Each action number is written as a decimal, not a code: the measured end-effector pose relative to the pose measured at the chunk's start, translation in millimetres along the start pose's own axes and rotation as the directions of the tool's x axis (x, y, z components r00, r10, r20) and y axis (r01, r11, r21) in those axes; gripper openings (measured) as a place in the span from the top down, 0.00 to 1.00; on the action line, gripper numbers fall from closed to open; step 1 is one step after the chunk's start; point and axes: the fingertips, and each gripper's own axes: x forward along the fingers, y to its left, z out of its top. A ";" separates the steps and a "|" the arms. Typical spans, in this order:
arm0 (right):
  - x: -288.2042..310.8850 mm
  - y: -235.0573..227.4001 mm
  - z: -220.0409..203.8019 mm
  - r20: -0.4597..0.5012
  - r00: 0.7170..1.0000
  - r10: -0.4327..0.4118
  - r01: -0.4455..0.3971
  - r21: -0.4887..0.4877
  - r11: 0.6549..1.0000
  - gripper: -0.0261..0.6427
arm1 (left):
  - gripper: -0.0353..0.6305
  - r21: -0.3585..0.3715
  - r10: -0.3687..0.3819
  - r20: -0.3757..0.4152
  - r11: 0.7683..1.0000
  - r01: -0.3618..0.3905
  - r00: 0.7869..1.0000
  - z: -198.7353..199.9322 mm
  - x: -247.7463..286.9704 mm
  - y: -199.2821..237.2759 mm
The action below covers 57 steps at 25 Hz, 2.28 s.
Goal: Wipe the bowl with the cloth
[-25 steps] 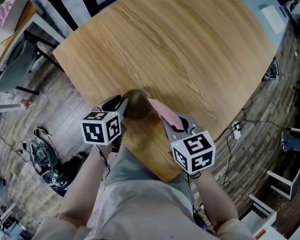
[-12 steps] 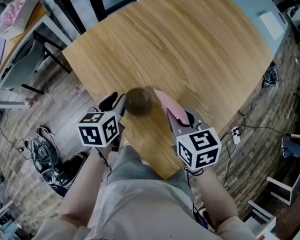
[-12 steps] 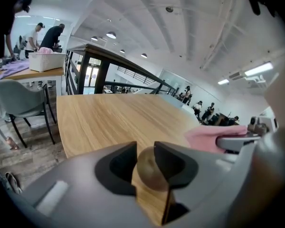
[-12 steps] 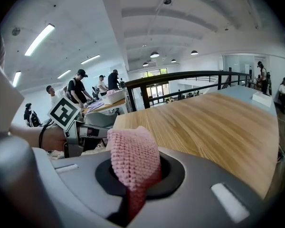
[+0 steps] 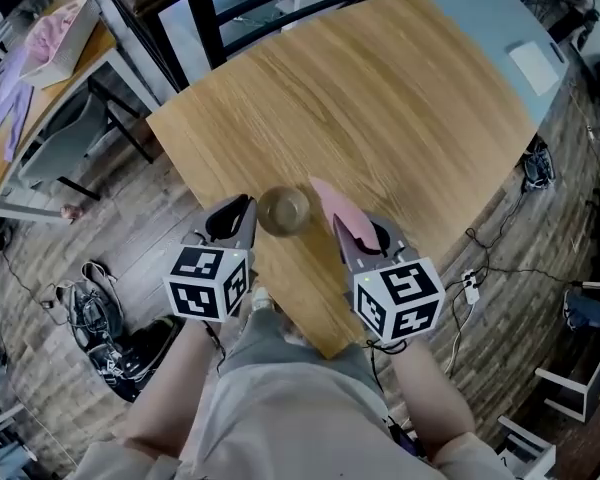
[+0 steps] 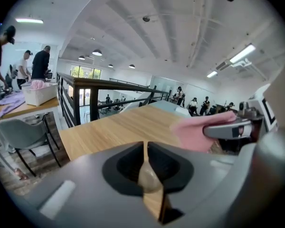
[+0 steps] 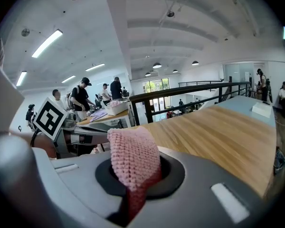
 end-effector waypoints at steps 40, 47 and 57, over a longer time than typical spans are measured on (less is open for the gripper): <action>-146.7 58.7 122.5 0.386 0.922 -0.010 0.063 -0.125 0.990 0.94 | 0.94 0.285 -0.038 0.397 0.955 -0.084 0.917 127.0 -148.2 -96.0; -143.6 50.7 122.7 0.387 0.922 -0.036 0.072 -0.080 0.994 0.94 | 0.94 0.278 -0.035 0.347 0.958 -0.067 0.937 118.1 -143.6 -98.3; -141.5 57.8 121.0 0.393 0.919 -0.037 0.084 -0.102 0.991 0.94 | 0.94 0.275 -0.026 0.343 0.959 -0.074 0.939 113.9 -146.3 -94.9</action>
